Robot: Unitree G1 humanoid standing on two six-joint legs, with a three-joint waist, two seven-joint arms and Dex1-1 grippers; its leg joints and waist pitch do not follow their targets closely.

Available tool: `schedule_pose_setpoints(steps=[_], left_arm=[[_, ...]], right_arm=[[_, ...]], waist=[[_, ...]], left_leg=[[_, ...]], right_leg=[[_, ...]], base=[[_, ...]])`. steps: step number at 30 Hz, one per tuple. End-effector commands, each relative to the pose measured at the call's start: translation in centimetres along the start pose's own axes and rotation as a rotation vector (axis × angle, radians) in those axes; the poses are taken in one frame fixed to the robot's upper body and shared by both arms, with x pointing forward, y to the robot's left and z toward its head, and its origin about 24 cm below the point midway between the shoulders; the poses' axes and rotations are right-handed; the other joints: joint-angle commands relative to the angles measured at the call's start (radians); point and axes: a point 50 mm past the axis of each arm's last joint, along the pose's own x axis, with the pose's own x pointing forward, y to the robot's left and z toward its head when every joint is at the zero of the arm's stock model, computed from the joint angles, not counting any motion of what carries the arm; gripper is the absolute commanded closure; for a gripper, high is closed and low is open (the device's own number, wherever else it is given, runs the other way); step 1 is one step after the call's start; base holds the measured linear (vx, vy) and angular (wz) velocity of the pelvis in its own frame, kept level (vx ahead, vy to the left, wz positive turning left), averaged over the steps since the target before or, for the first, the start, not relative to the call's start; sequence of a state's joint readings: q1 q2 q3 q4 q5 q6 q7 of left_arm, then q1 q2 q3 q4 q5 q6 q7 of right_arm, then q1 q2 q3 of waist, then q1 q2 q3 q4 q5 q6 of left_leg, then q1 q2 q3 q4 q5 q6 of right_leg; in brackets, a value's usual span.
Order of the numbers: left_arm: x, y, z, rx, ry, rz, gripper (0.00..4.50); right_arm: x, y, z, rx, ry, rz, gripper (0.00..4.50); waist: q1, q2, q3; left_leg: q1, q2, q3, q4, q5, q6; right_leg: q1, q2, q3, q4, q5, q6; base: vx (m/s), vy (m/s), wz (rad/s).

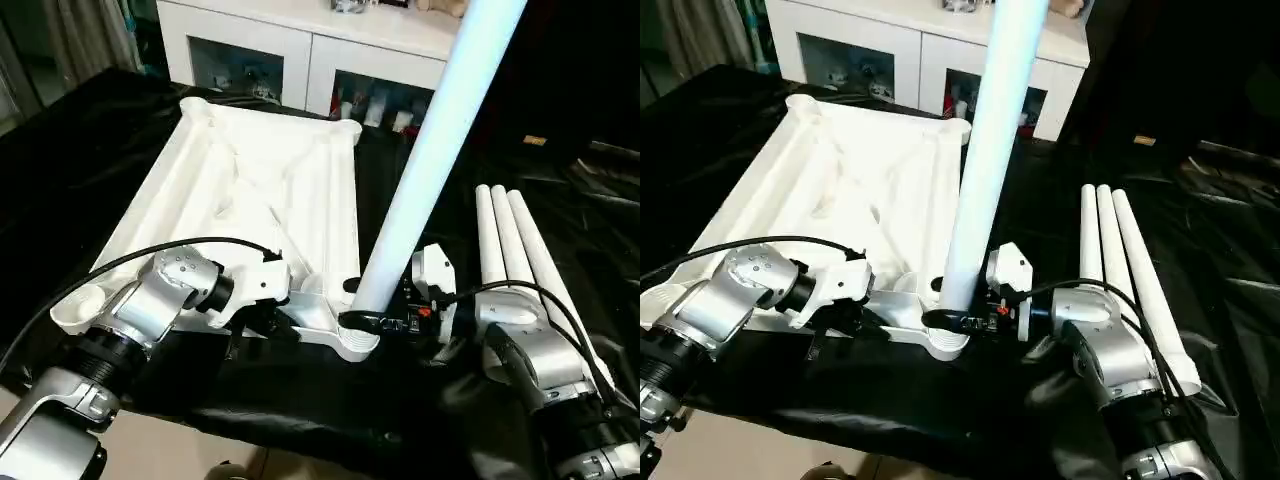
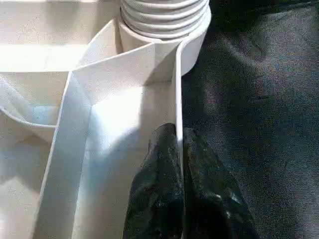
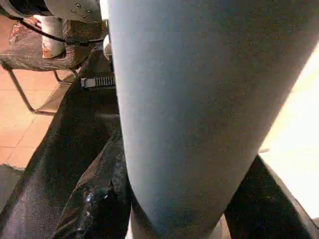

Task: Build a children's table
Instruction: Insert table leg to table base

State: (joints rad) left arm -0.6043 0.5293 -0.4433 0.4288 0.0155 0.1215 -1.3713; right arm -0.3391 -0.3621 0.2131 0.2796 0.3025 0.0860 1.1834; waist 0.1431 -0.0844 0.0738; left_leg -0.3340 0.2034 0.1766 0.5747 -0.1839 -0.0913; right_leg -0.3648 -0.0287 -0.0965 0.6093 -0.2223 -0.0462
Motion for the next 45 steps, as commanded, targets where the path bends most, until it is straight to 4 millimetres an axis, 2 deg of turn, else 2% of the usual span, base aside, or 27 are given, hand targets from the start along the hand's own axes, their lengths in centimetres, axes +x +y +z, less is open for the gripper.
schedule_pose_setpoints(steps=[1,3,8,9,11,13,14,16,18,20,21,22,23,25,26,31,33,39,45], left_arm=[[-0.5,0.7,1.8,0.057,-0.085,0.039,4.5],[-0.5,1.0,1.8,0.045,-0.084,0.074,4.5],[-0.5,1.6,1.8,0.01,-0.084,0.128,4.5],[-0.6,1.7,1.8,0.001,-0.084,0.139,4.5],[-0.6,2.1,1.9,-0.037,-0.091,0.192,4.5],[-0.6,2.2,2.0,-0.051,-0.098,0.202,4.5],[-0.4,2.3,2.1,-0.079,-0.103,0.228,4.5],[-0.3,2.4,2.2,-0.101,-0.101,0.247,4.5],[-0.2,2.5,2.2,-0.118,-0.091,0.267,4.5],[0.0,2.6,2.4,-0.135,-0.076,0.294,4.5],[0.1,2.7,2.6,-0.151,-0.075,0.313,4.5],[0.1,2.8,2.7,-0.163,-0.075,0.326,4.5],[0.3,2.9,3.0,-0.182,-0.076,0.358,4.5],[0.4,3.0,3.2,-0.192,-0.077,0.374,4.5],[0.6,3.1,3.4,-0.212,-0.072,0.404,4.5],[1.0,3.2,3.9,-0.245,-0.063,0.452,4.5],[1.1,3.2,4.0,-0.257,-0.054,0.469,4.5],[1.9,2.9,4.9,-0.289,-0.056,0.488,4.5],[2.0,2.8,5.0,-0.297,-0.061,0.493,4.5]], right_arm=[[-0.6,1.7,-5.7,0.22,0.183,-0.008,2.64],[-0.5,1.1,-5.8,0.217,0.176,-0.091,2.64],[-0.3,0.1,-5.7,0.223,0.157,-0.202,2.64],[-0.3,-0.1,-5.7,0.224,0.156,-0.219,2.64],[-0.1,-0.8,-5.7,0.218,0.152,-0.306,2.64],[0.0,-1.0,-5.7,0.22,0.148,-0.324,2.64],[0.3,-1.4,-5.8,0.228,0.148,-0.394,2.64],[0.6,-1.8,-5.9,0.233,0.152,-0.451,2.64],[1.1,-2.1,-6.0,0.249,0.152,-0.503,2.64],[1.7,-2.5,-6.0,0.266,0.154,-0.558,2.64],[2.2,-2.8,-6.0,0.281,0.153,-0.605,2.64],[2.5,-3.0,-5.9,0.291,0.153,-0.638,2.64],[3.0,-3.5,-5.9,0.325,0.146,-0.706,2.64],[3.3,-3.7,-5.9,0.343,0.144,-0.746,2.64],[3.8,-4.2,-5.8,0.373,0.144,-0.824,2.64],[4.9,-4.6,-5.6,0.396,0.151,-0.926,2.64],[5.3,-4.7,-5.4,0.39,0.161,-0.961,2.64],[7.3,-4.8,-4.7,0.407,0.156,-1.004,2.64],[8.0,-4.7,-4.4,0.386,0.16,-0.995,2.64]], waist=[[-0.009,0.015,-0.035],[-0.011,0.015,-0.035],[-0.021,0.013,-0.027],[-0.021,0.013,-0.027],[-0.029,0.014,-0.026],[-0.039,0.012,-0.025],[-0.041,0.008,-0.023],[-0.047,0.011,-0.022],[-0.057,0.01,-0.021],[-0.058,0.012,-0.022],[-0.061,0.013,-0.022],[-0.063,0.013,-0.022],[-0.07,0.013,-0.025],[-0.073,0.014,-0.026],[-0.079,0.013,-0.026],[-0.083,0.01,-0.026],[-0.087,0.009,-0.026],[-0.096,0.009,-0.019],[-0.099,0.006,-0.016]], left_leg=[[0.01,0.055,-0.023,-0.079,-0.231,0.035],[0.009,0.054,-0.022,-0.079,-0.224,0.036],[0.013,0.052,-0.027,-0.083,-0.283,0.023],[0.013,0.052,-0.027,-0.083,-0.283,0.023],[0.013,0.05,-0.03,-0.083,-0.294,0.016],[0.008,0.051,-0.032,-0.085,-0.297,0.013],[0.008,0.05,-0.032,-0.084,-0.3,0.016],[0.008,0.047,-0.034,-0.084,-0.301,0.016],[0.004,0.049,-0.036,-0.087,-0.301,0.012],[0.002,0.049,-0.035,-0.087,-0.288,0.017],[0.004,0.05,-0.034,-0.087,-0.287,0.018],[0.003,0.05,-0.034,-0.089,-0.284,0.014],[-0.003,0.051,-0.036,-0.091,-0.267,0.004],[-0.001,0.051,-0.034,-0.09,-0.261,0.004],[-0.001,0.049,-0.03,-0.088,-0.241,0.006],[-0.002,0.047,-0.025,-0.086,-0.204,0.014],[-0.002,0.046,-0.024,-0.087,-0.19,0.007],[0.0,0.046,-0.025,-0.09,-0.238,-0.004],[0.0,0.045,-0.027,-0.092,-0.261,-0.002]], right_leg=[[0.024,-0.139,0.081,-0.098,-0.346,-0.114],[0.023,-0.138,0.081,-0.098,-0.339,-0.115],[0.017,-0.143,0.079,-0.116,-0.489,-0.083],[0.017,-0.143,0.079,-0.116,-0.489,-0.083],[0.015,-0.144,0.077,-0.119,-0.521,-0.079],[0.017,-0.143,0.075,-0.118,-0.524,-0.077],[0.016,-0.146,0.076,-0.122,-0.546,-0.07],[0.014,-0.147,0.074,-0.124,-0.575,-0.067],[0.013,-0.145,0.074,-0.122,-0.563,-0.071],[0.015,-0.144,0.077,-0.12,-0.536,-0.069],[0.01,-0.143,0.079,-0.117,-0.513,-0.08],[0.012,-0.143,0.079,-0.115,-0.505,-0.087],[0.018,-0.143,0.078,-0.108,-0.473,-0.098],[0.015,-0.141,0.08,-0.107,-0.44,-0.105],[0.014,-0.138,0.082,-0.101,-0.38,-0.12],[0.016,-0.134,0.084,-0.097,-0.311,-0.126],[0.018,-0.132,0.084,-0.091,-0.276,-0.132],[0.011,-0.131,0.085,-0.097,-0.328,-0.113],[0.007,-0.131,0.087,-0.104,-0.375,-0.087]], base=[[0.0,0.0,0.0],[0.0,0.0,0.0],[0.0,0.0,0.0],[0.0,0.0,0.0],[0.0,0.0,0.0],[0.0,0.0,0.0],[0.0,0.0,0.0],[0.0,0.0,0.0],[0.0,0.0,0.0],[0.0,0.0,0.0],[0.0,0.0,0.0],[0.0,0.0,0.0],[0.0,0.0,0.0],[0.0,0.0,0.0],[0.0,0.0,0.0],[0.0,0.0,0.0],[0.0,0.0,0.0],[0.0,0.0,0.0],[0.0,0.0,0.0]])
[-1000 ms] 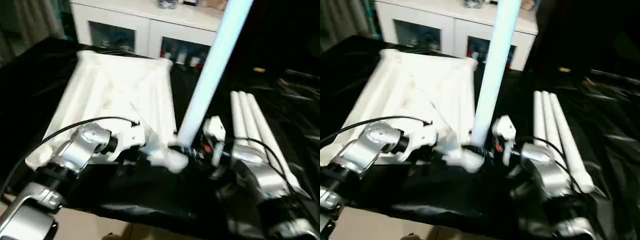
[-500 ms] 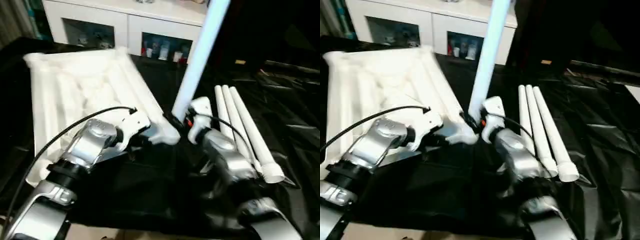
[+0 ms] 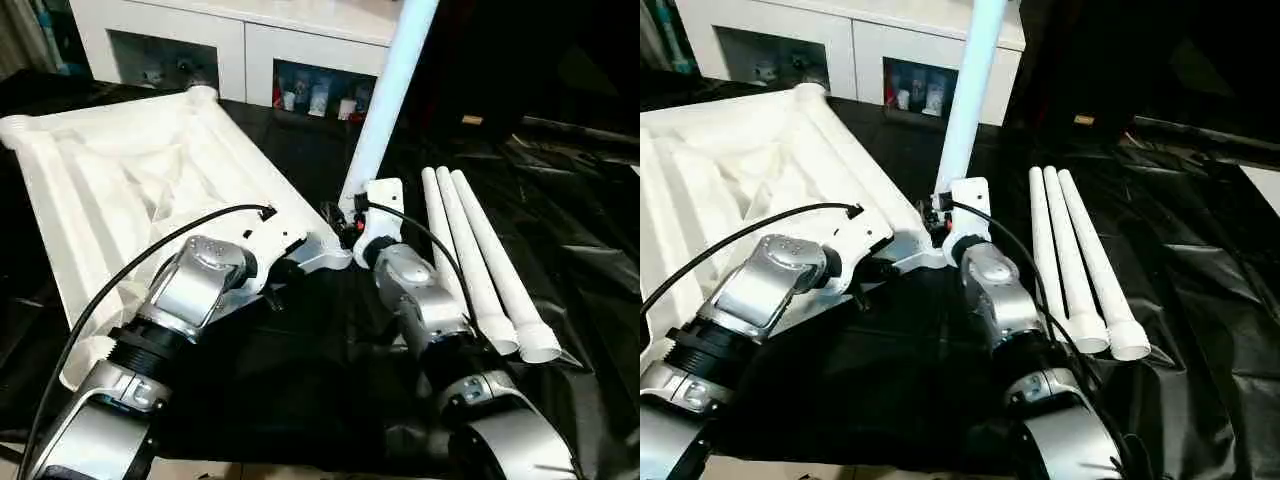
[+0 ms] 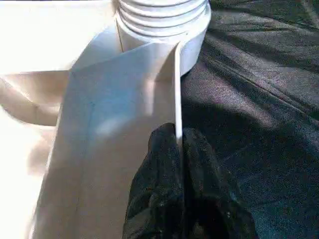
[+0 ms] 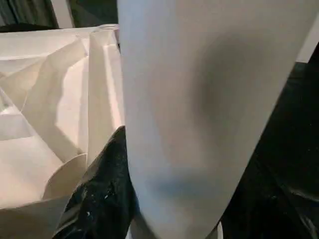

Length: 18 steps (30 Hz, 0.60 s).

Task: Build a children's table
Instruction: Insert table leg to table base

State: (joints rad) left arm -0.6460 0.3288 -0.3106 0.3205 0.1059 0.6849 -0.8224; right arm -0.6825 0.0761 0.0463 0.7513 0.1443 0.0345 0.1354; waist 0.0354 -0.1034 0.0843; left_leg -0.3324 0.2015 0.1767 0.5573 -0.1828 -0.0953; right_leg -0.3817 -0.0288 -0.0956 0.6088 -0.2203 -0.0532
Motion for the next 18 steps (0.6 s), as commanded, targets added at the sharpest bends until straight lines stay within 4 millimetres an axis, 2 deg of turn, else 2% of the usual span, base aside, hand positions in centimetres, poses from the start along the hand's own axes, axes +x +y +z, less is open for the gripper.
schedule_pose_setpoints(steps=[1,3,4,6,7,8,9,10,11,13,14,15,17,18], left_arm=[[0.2,-1.7,2.4,0.056,-0.095,-0.088,4.5],[0.2,-1.6,2.4,0.055,-0.096,-0.081,4.5],[0.1,-1.6,2.4,0.054,-0.095,-0.079,4.5],[0.1,-1.5,2.5,0.059,-0.098,-0.077,4.5],[0.0,-1.3,2.5,0.069,-0.104,-0.074,4.5],[0.0,-1.2,2.6,0.078,-0.112,-0.07,4.5],[-0.1,-1.1,2.8,0.094,-0.122,-0.071,4.5],[-0.1,-1.1,2.8,0.098,-0.124,-0.073,4.5],[-0.1,-1.1,2.8,0.1,-0.123,-0.075,4.5],[-0.2,-1.1,2.7,0.117,-0.129,-0.093,4.5],[-0.3,-1.1,2.7,0.124,-0.127,-0.1,4.5],[-0.4,-1.0,2.5,0.126,-0.124,-0.11,4.5],[-0.6,-1.0,2.4,0.133,-0.127,-0.121,4.5],[-0.6,-1.0,2.4,0.133,-0.127,-0.121,4.5]], right_arm=[[-1.7,-1.0,-6.6,0.033,0.293,-0.073,2.64],[-1.5,-1.0,-6.2,0.033,0.276,-0.068,2.64],[-1.5,-1.0,-6.1,0.034,0.269,-0.064,2.08],[-1.3,-1.1,-5.6,0.056,0.242,-0.055,1.94],[-1.1,-1.2,-4.9,0.06,0.212,-0.035,1.91],[-1.0,-1.3,-4.5,0.053,0.198,-0.025,1.85],[-1.0,-1.6,-4.0,0.03,0.192,-0.011,1.73],[-1.0,-1.7,-3.8,0.021,0.188,0.0,1.59],[-0.9,-1.7,-3.6,0.015,0.185,0.008,1.59],[-1.0,-2.0,-2.6,0.024,0.147,0.064,1.59],[-1.2,-2.3,-2.1,0.018,0.13,0.111,1.59],[-1.7,-2.6,-1.5,-0.001,0.111,0.18,1.59],[-2.2,-2.9,-1.1,-0.026,0.093,0.252,1.59],[-2.2,-2.9,-1.1,-0.026,0.093,0.252,1.59]], waist=[[0.007,0.026,-0.027],[0.006,0.027,-0.025],[0.006,0.027,-0.025],[0.007,0.026,-0.025],[0.007,0.03,-0.028],[0.011,0.029,-0.032],[0.015,0.032,-0.037],[0.016,0.027,-0.038],[0.019,0.027,-0.039],[0.025,0.028,-0.045],[0.025,0.026,-0.047],[0.03,0.025,-0.053],[0.034,0.026,-0.053],[0.036,0.026,-0.052]], left_leg=[[-0.002,0.047,-0.027,-0.075,-0.266,0.001],[-0.003,0.047,-0.028,-0.076,-0.277,0.0],[-0.001,0.047,-0.028,-0.076,-0.281,0.0],[-0.002,0.047,-0.028,-0.075,-0.282,0.002],[0.001,0.047,-0.029,-0.074,-0.277,0.001],[-0.001,0.049,-0.023,-0.071,-0.252,0.008],[0.001,0.052,-0.023,-0.072,-0.209,0.006],[-0.003,0.051,-0.019,-0.068,-0.165,0.014],[-0.003,0.048,-0.017,-0.066,-0.142,0.022],[-0.01,0.045,-0.015,-0.059,-0.055,0.05],[-0.012,0.043,-0.014,-0.057,-0.04,0.059],[-0.015,0.042,-0.014,-0.052,0.006,0.079],[-0.013,0.042,-0.012,-0.049,0.036,0.11],[-0.011,0.044,-0.011,-0.048,0.021,0.123]], right_leg=[[0.022,-0.131,0.085,-0.104,-0.381,-0.08],[0.021,-0.13,0.085,-0.106,-0.396,-0.076],[0.021,-0.132,0.086,-0.107,-0.404,-0.074],[0.02,-0.132,0.086,-0.108,-0.412,-0.071],[0.02,-0.132,0.087,-0.106,-0.402,-0.076],[0.022,-0.131,0.089,-0.102,-0.333,-0.09],[0.026,-0.126,0.088,-0.088,-0.234,-0.114],[0.031,-0.124,0.088,-0.076,-0.132,-0.136],[0.032,-0.123,0.088,-0.072,-0.094,-0.143],[0.045,-0.124,0.089,-0.056,0.048,-0.165],[0.048,-0.122,0.089,-0.053,0.08,-0.17],[0.054,-0.122,0.088,-0.043,0.166,-0.177],[0.052,-0.119,0.086,-0.038,0.248,-0.194],[0.051,-0.12,0.085,-0.041,0.236,-0.202]], base=[[0.0,0.0,0.0],[0.0,0.0,0.0],[0.0,0.0,0.0],[0.0,0.0,0.0],[0.0,0.0,0.0],[0.0,0.0,0.0],[0.0,0.0,0.0],[0.0,0.0,0.0],[0.0,0.0,0.0],[0.0,0.0,0.0],[0.0,0.0,0.0],[0.0,0.0,0.0],[0.0,0.0,0.0],[0.0,0.0,0.0]])
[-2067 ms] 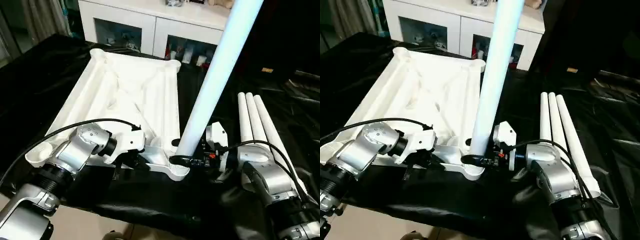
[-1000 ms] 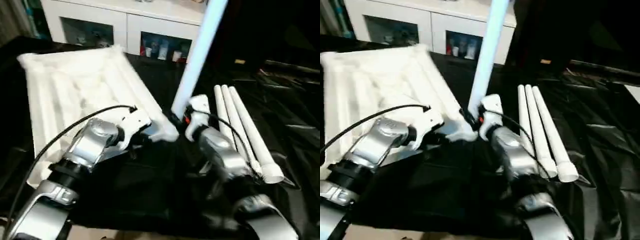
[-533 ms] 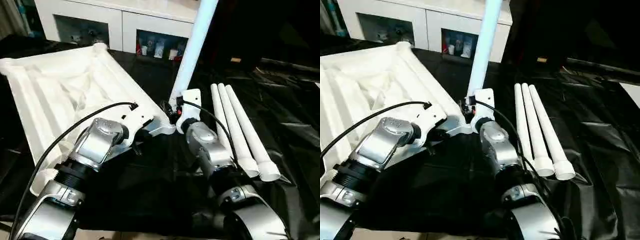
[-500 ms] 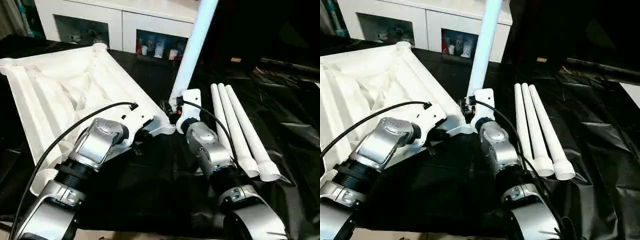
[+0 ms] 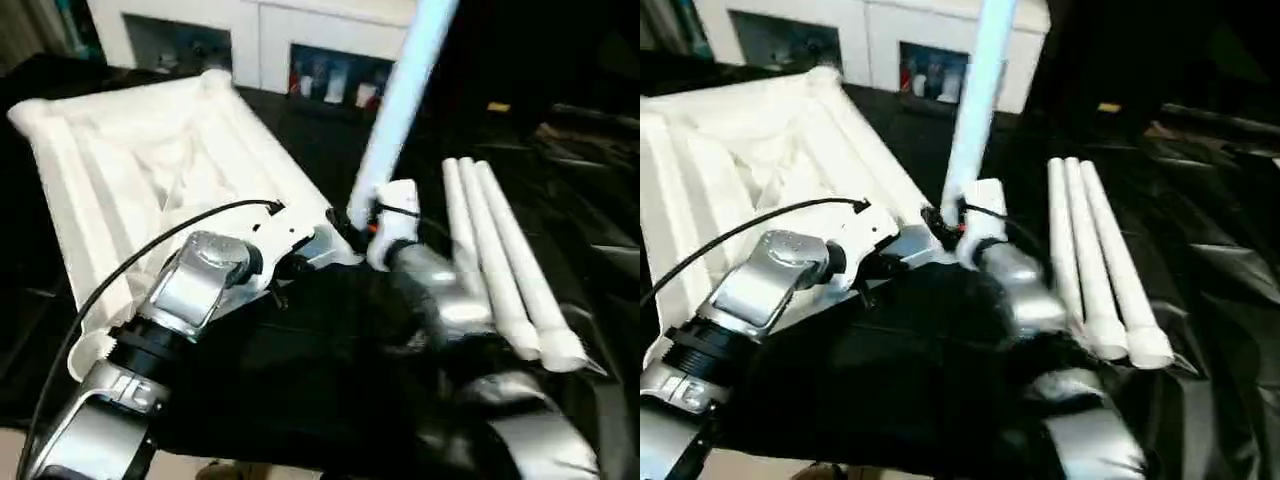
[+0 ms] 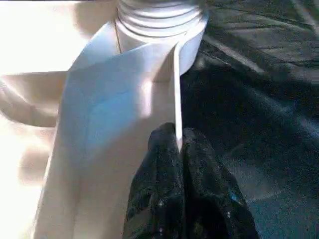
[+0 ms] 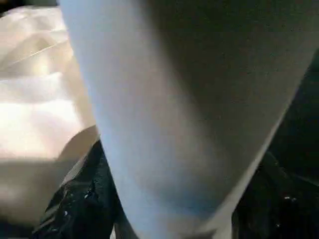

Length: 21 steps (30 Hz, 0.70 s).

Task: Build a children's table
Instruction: Insert table leg to table base

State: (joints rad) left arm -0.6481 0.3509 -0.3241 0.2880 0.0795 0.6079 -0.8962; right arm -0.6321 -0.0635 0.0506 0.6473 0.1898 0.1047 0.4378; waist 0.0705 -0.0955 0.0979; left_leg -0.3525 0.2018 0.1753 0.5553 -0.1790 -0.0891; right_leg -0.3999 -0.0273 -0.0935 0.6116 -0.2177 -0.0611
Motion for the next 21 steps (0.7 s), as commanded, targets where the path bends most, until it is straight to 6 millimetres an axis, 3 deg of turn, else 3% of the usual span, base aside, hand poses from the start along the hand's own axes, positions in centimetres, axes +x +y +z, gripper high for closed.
schedule_pose_setpoints(steps=[1,4,8,10,14,21], left_arm=[[0.0,-0.5,1.4,0.067,-0.063,-0.053,4.5],[-0.4,-0.5,1.0,0.086,-0.065,-0.095,4.5],[-0.8,-0.9,0.9,0.136,-0.083,-0.181,4.5],[-1.2,-1.3,0.8,0.163,-0.093,-0.244,4.5],[-1.8,-2.1,0.5,0.192,-0.092,-0.348,4.5],[-1.9,-2.1,0.4,0.189,-0.096,-0.348,4.5]], right_arm=[[-0.8,0.3,-1.4,0.006,0.063,0.089,1.59],[-3.1,0.4,-0.9,-0.073,0.046,0.271,1.59],[-5.1,0.1,-0.6,-0.133,0.052,0.38,1.59],[-6.0,0.0,-0.5,-0.168,0.064,0.432,1.59],[-7.1,-0.1,-0.7,-0.192,0.099,0.481,1.59],[-7.2,-0.4,-0.8,-0.141,0.091,0.457,1.73]], waist=[[0.003,0.019,-0.065],[0.02,0.018,-0.066],[0.023,0.02,-0.064],[0.028,0.022,-0.067],[0.03,0.024,-0.068],[0.035,0.023,-0.073]], left_leg=[[0.009,0.045,-0.01,-0.047,0.011,0.117],[0.01,0.048,-0.01,-0.045,-0.002,0.116],[0.005,0.046,-0.012,-0.045,-0.025,0.099],[0.005,0.048,-0.013,-0.044,-0.019,0.096],[0.006,0.049,-0.013,-0.042,-0.014,0.099],[0.003,0.046,-0.013,-0.038,-0.02,0.089]], right_leg=[[0.069,-0.124,0.083,-0.045,0.217,-0.199],[0.073,-0.122,0.082,-0.048,0.165,-0.184],[0.075,-0.125,0.081,-0.056,0.082,-0.177],[0.075,-0.124,0.081,-0.052,0.089,-0.174],[0.073,-0.123,0.08,-0.049,0.109,-0.188],[0.076,-0.124,0.08,-0.047,0.09,-0.198]], base=[[0.0,0.0,0.0],[0.0,0.0,0.0],[0.0,0.0,0.0],[0.0,0.0,0.0],[0.0,0.0,0.0],[0.0,0.0,0.0]])
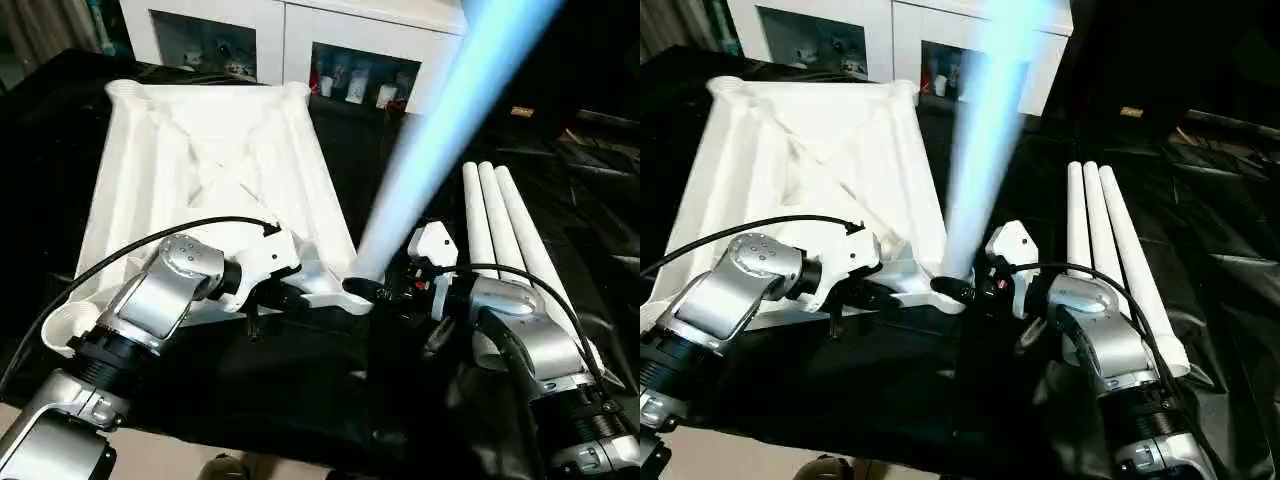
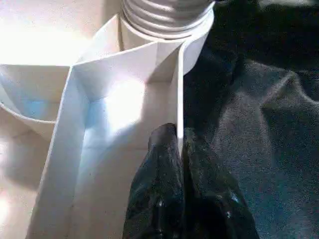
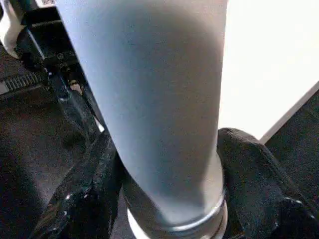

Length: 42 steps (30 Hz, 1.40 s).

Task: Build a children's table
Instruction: Insert table leg to table base

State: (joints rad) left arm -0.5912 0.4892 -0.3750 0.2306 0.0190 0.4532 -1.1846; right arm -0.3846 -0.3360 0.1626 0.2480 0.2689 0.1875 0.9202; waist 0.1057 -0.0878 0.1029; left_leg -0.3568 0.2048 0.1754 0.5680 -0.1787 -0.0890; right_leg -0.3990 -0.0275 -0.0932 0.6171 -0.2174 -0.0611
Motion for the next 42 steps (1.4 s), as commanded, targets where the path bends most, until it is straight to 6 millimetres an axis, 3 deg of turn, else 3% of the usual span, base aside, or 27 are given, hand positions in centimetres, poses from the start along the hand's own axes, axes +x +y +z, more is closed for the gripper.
schedule_pose_setpoints(steps=[1,5,12,16,21,25,30,35,37,39,42], left_arm=[[0.4,-0.6,2.0,0.073,-0.091,-0.061,4.5],[0.3,-0.6,2.1,0.079,-0.09,-0.061,4.5],[0.2,-0.4,1.8,0.086,-0.086,-0.048,4.5],[0.2,-0.3,1.8,0.085,-0.099,-0.041,4.5],[0.2,-0.2,1.9,0.092,-0.112,-0.048,4.5],[0.2,-0.5,2.1,0.132,-0.133,-0.088,4.5],[0.0,-0.7,1.8,0.168,-0.107,-0.128,4.5],[-0.2,-0.4,1.9,0.177,-0.123,-0.102,4.5],[-1.2,-0.4,2.8,0.132,-0.199,-0.138,4.06],[-1.8,-0.6,3.3,0.114,-0.244,-0.172,3.95],[-2.4,-0.7,3.8,0.1,-0.283,-0.194,3.71]], right_arm=[[-0.3,0.1,-0.4,0.032,0.0,0.002,1.73],[-0.3,0.2,-0.3,0.044,-0.014,0.014,2.03],[-1.0,0.4,-0.4,0.086,-0.071,0.01,2.09],[-1.4,0.6,-1.4,0.141,-0.079,0.002,2.09],[-1.4,0.9,-2.5,0.162,-0.065,0.002,2.09],[-1.3,0.8,-3.5,0.186,-0.053,-0.004,2.09],[-1.2,0.4,-2.2,0.21,-0.125,0.007,2.09],[-1.3,0.5,-1.4,0.205,-0.155,0.029,2.09],[-1.5,0.7,-0.7,0.194,-0.172,0.05,2.09],[-1.5,0.8,-0.5,0.189,-0.18,0.058,2.09],[-1.5,0.9,-0.2,0.187,-0.186,0.064,2.09]], waist=[[0.0,0.015,-0.079],[0.003,0.014,-0.083],[0.01,0.012,-0.085],[0.011,0.013,-0.083],[0.01,0.016,-0.079],[0.01,0.016,-0.08],[0.014,0.017,-0.083],[0.019,0.017,-0.084],[0.021,0.016,-0.085],[0.025,0.02,-0.086],[0.027,0.015,-0.083]], left_leg=[[0.007,0.043,-0.013,-0.049,-0.015,0.088],[0.006,0.041,-0.013,-0.046,0.015,0.101],[0.005,0.04,-0.013,-0.043,0.015,0.106],[0.005,0.041,-0.013,-0.042,-0.009,0.102],[0.004,0.04,-0.014,-0.044,-0.048,0.074],[0.004,0.039,-0.014,-0.042,-0.047,0.07],[0.007,0.041,-0.014,-0.041,-0.027,0.085],[0.006,0.042,-0.015,-0.04,-0.035,0.082],[0.005,0.042,-0.014,-0.04,-0.032,0.079],[0.007,0.044,-0.015,-0.04,-0.03,0.07],[0.005,0.043,-0.014,-0.041,-0.042,0.062]], right_leg=[[0.076,-0.123,0.079,-0.051,0.097,-0.197],[0.078,-0.122,0.078,-0.043,0.158,-0.203],[0.078,-0.12,0.077,-0.041,0.158,-0.201],[0.076,-0.122,0.077,-0.045,0.119,-0.197],[0.074,-0.123,0.076,-0.055,0.018,-0.175],[0.074,-0.122,0.077,-0.054,0.011,-0.172],[0.072,-0.12,0.076,-0.046,0.065,-0.189],[0.072,-0.125,0.076,-0.048,0.05,-0.186],[0.073,-0.124,0.075,-0.046,0.049,-0.185],[0.072,-0.128,0.075,-0.043,0.051,-0.197],[0.073,-0.126,0.074,-0.043,0.042,-0.206]], base=[[0.0,0.0,0.0],[0.0,0.0,0.0],[0.0,0.0,0.0],[0.0,0.0,0.0],[0.0,0.0,0.0],[0.0,0.0,0.0],[0.0,0.0,0.0],[0.0,0.0,0.0],[0.0,0.0,0.0],[0.0,0.0,0.0],[0.0,0.0,0.0]])
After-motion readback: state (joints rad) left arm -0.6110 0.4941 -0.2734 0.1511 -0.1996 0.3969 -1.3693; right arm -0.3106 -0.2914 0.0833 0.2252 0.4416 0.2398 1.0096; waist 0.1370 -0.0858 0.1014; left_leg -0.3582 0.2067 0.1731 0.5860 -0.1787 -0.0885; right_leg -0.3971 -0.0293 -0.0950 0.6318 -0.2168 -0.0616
